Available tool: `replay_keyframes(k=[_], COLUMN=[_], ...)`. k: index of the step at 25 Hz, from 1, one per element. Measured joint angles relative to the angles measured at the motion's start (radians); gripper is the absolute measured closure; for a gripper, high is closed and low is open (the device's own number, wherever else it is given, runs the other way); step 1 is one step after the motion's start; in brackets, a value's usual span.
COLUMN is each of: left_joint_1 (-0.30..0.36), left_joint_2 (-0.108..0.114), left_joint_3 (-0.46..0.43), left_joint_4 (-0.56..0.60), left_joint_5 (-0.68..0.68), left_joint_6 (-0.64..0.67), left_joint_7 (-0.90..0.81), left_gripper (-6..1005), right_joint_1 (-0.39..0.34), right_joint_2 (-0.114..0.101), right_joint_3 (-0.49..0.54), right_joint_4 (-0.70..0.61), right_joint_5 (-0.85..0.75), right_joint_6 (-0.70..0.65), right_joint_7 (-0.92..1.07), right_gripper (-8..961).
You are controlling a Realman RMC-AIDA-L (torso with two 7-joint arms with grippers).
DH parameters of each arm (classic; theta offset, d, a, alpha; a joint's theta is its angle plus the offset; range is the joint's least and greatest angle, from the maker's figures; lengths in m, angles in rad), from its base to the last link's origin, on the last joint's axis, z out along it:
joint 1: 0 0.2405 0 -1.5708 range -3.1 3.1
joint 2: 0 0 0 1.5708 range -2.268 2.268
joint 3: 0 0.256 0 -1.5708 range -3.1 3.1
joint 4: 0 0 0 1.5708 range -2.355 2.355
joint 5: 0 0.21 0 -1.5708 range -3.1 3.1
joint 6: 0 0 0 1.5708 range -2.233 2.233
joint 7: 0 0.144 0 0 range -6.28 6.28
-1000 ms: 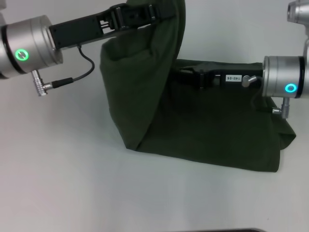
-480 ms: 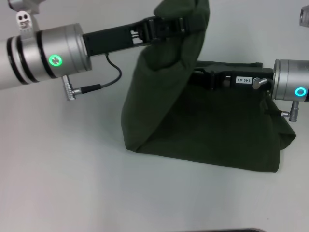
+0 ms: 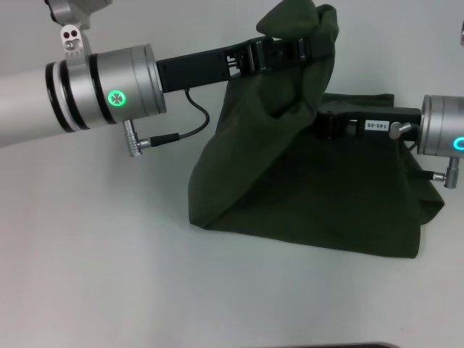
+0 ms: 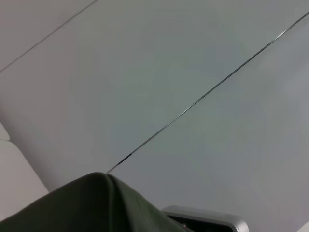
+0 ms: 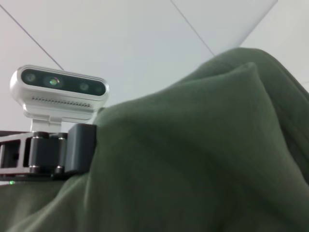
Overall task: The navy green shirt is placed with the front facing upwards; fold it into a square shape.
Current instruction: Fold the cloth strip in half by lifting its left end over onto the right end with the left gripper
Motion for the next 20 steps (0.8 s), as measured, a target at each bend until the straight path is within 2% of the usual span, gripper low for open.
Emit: replay_keyframes(k=[20], left_joint_1=[-0.035], left_joint_2=[0.0], left_joint_3=[0.003], left_joint_4=[-0.12], left_joint_5=[-0.038], left_joint_6=[-0.091], left_joint_7=[0.091], left_gripper=[962], right_joint_1=[-0.044], right_joint_2=[-0.019], right_joint_3=[0.005], right_joint_4=[-0.003], right_joint_5=[-0.026], right_joint_6=[0.055], right_joint_7=[0.041], right_gripper=[840])
